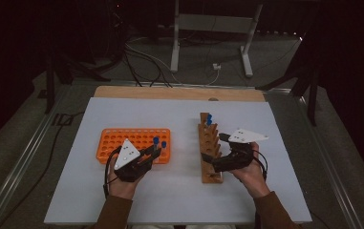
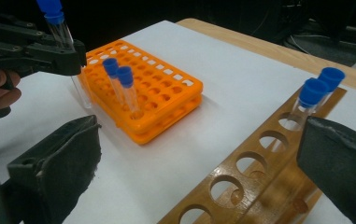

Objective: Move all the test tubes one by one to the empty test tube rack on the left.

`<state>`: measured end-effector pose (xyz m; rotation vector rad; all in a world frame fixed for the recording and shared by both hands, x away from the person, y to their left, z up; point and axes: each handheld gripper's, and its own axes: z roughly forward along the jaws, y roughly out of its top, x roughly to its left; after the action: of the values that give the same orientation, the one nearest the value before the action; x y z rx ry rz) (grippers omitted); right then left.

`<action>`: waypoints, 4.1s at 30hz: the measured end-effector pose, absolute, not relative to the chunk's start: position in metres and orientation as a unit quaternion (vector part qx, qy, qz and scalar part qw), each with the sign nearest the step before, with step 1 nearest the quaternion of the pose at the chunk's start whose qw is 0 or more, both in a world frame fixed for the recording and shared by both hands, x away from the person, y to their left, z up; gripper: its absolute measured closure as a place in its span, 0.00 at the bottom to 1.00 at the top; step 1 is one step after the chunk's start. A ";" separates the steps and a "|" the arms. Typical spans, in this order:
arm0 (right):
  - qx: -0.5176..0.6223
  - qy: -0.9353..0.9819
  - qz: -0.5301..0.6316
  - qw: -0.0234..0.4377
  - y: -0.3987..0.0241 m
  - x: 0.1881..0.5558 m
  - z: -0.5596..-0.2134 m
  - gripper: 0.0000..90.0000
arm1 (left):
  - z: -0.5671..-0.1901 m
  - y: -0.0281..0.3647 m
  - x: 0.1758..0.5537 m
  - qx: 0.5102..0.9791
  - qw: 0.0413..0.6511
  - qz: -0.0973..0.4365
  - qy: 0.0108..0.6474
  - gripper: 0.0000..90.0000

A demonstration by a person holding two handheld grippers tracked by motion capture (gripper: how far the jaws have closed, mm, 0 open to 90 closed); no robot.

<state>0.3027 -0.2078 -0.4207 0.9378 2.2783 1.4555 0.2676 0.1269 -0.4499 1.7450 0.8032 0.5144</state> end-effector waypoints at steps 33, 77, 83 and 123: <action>0.333 0.777 0.516 0.142 -0.217 0.303 -0.418 0.00 | -0.483 0.139 0.295 0.718 0.515 0.256 0.392 0.86; 0.334 0.780 0.512 0.137 -0.219 0.304 -0.422 0.00 | -0.500 0.140 0.296 0.767 0.442 0.221 0.409 0.72; 0.336 0.780 0.510 0.138 -0.219 0.305 -0.422 0.00 | -0.492 0.152 0.291 0.746 0.482 0.195 0.417 0.57; 0.411 0.764 0.462 0.185 -0.211 0.375 -0.429 0.19 | -0.466 0.173 0.281 0.705 0.527 0.198 0.431 0.01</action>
<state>0.3746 -0.2107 -0.4293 1.1573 2.1522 1.3030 0.2813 0.1733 -0.4657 1.6863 1.0298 0.4742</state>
